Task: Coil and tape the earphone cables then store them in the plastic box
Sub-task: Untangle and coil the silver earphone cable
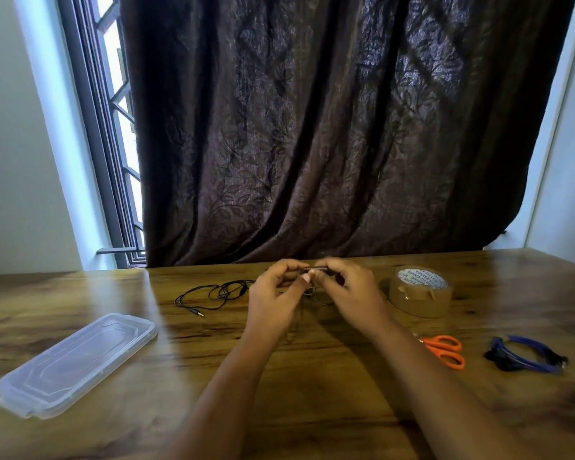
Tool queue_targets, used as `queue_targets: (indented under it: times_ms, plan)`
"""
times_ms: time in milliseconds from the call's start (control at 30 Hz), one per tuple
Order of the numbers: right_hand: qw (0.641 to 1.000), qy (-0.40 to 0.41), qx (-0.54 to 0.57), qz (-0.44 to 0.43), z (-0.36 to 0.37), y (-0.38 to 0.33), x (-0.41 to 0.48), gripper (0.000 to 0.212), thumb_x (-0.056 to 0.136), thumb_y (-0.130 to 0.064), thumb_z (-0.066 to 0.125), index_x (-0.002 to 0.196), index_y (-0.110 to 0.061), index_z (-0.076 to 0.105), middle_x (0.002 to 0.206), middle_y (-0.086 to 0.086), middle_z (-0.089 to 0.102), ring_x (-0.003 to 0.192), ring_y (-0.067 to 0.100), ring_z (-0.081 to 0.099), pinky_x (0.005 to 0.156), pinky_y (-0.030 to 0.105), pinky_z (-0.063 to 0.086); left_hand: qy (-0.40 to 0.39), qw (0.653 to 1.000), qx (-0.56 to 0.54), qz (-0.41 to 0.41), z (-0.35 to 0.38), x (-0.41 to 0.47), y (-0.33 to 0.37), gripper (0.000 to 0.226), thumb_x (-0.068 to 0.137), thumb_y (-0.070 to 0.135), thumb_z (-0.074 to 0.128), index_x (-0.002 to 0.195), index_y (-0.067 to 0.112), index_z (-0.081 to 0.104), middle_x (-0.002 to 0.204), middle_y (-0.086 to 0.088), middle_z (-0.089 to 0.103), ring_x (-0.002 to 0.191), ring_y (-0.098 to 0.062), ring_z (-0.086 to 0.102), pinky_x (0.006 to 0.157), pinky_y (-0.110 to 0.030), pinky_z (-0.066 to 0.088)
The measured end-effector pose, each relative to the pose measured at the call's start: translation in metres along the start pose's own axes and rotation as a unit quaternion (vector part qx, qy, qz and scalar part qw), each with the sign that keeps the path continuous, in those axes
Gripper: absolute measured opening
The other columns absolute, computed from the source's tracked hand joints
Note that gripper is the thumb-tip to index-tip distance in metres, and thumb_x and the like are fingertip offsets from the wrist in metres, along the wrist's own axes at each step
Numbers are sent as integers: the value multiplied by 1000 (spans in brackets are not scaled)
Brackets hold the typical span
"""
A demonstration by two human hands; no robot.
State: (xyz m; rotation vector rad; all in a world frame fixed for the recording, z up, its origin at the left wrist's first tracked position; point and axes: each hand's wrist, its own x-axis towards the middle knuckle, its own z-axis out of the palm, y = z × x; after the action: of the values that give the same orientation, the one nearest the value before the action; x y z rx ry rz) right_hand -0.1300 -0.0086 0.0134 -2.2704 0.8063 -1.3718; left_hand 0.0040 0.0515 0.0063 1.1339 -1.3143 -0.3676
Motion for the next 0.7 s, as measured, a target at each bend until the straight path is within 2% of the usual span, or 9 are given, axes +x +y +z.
queue_targets:
  times_ms: [67, 133, 233, 300, 367, 467, 500, 600, 700]
  plan:
    - [998, 30, 42, 26, -2, 0, 2, 9, 93, -25, 59, 91, -24, 68, 77, -11, 65, 73, -2, 59, 59, 11, 40, 29, 999, -3, -15, -2, 2, 1, 20, 90, 10, 62, 84, 29, 67, 78, 0, 71, 73, -10, 64, 66, -21, 48]
    - [992, 64, 87, 59, -3, 1, 3, 12, 94, -25, 56, 89, -24, 66, 70, -8, 62, 63, -1, 56, 56, 14, 40, 50, 998, -7, -33, -4, 3, 1, 17, 87, 10, 65, 81, 25, 67, 72, 1, 70, 68, -10, 62, 65, -22, 50]
    - [980, 98, 141, 100, -4, 3, 2, 14, 97, -23, 52, 89, -23, 64, 69, -4, 61, 56, 3, 52, 54, 21, 42, 36, 998, -9, -56, -5, 2, 0, 14, 83, 6, 68, 81, 19, 66, 70, 4, 68, 67, -3, 63, 66, -15, 53]
    - [972, 92, 188, 104, -4, 1, 2, 16, 98, -19, 50, 89, -20, 64, 71, -2, 64, 58, 6, 55, 58, 22, 46, 34, 998, 28, -44, -4, 1, 1, 17, 86, 4, 64, 81, 20, 64, 73, 4, 65, 60, 3, 57, 55, -9, 46]
    - [960, 58, 253, 105, -3, -6, 3, 18, 98, -15, 49, 89, -17, 64, 75, -2, 68, 62, 8, 59, 62, 22, 50, 56, 996, 72, -23, -2, 2, 0, 26, 91, 0, 53, 80, 22, 62, 80, 4, 62, 59, 2, 51, 51, -9, 39]
    - [927, -34, 351, 129, -2, -20, 3, 19, 98, -13, 46, 87, -12, 62, 87, -1, 73, 68, 11, 64, 69, 22, 52, 122, 986, 117, -4, -2, 6, -4, 36, 91, -4, 44, 81, 26, 60, 96, 3, 60, 81, -3, 53, 63, -7, 38]
    - [915, -73, 373, 138, -2, -22, 2, 19, 97, -14, 46, 86, -11, 62, 93, 0, 73, 71, 11, 64, 70, 22, 51, 144, 982, 124, -4, -2, 6, -6, 36, 91, -3, 44, 82, 27, 60, 97, 2, 60, 84, -7, 55, 65, -10, 39]
    - [887, -185, 383, 177, -9, -19, -1, 17, 94, -19, 48, 85, -14, 62, 109, 2, 71, 80, 9, 63, 68, 24, 43, 179, 972, 148, -34, -3, 6, -8, 31, 91, 1, 46, 80, 27, 60, 97, 3, 60, 85, -18, 56, 68, -29, 42]
    - [874, -261, 353, 210, -15, -11, -2, 14, 90, -22, 52, 88, -14, 63, 108, 2, 71, 78, 10, 63, 66, 22, 41, 175, 972, 148, -39, -6, 5, -11, 26, 89, -1, 46, 82, 21, 58, 94, 2, 59, 87, -15, 53, 72, -30, 41]
